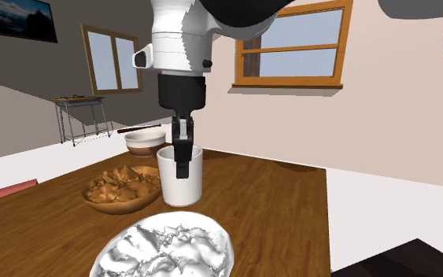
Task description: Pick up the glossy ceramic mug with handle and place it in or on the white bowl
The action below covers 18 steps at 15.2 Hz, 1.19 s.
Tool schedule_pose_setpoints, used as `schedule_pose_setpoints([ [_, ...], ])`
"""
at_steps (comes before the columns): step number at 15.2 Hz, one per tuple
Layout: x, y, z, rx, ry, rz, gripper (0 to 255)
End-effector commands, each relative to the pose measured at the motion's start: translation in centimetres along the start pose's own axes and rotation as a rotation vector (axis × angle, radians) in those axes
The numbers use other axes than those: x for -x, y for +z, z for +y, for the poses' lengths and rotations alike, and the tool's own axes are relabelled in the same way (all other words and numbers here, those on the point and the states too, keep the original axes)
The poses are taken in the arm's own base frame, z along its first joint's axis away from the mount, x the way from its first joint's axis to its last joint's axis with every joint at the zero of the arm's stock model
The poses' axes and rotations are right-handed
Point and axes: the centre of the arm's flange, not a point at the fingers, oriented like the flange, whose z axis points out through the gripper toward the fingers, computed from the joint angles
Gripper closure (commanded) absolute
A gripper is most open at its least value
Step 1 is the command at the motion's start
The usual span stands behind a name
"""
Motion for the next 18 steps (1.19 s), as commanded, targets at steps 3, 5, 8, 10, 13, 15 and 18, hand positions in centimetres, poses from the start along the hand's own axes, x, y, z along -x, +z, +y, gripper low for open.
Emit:
schedule_pose_setpoints([
  [3, -0.2, -2.3, 0.1, 0.0, 0.0, 0.0, 255],
  [5, -0.2, -3.3, 0.1, 0.0, 0.0, 0.0, 255],
  [8, -0.3, -4.9, 0.2, 0.0, 0.0, 0.0, 255],
  [10, -0.4, -5.9, 0.3, 0.0, 0.0, 0.0, 255],
  [13, -0.5, -7.5, 0.4, 0.0, 0.0, 0.0, 255],
  [15, -0.5, -8.6, 0.4, 0.0, 0.0, 0.0, 255],
  [18, -0.6, -9.9, 0.5, 0.0, 0.0, 0.0, 255],
])
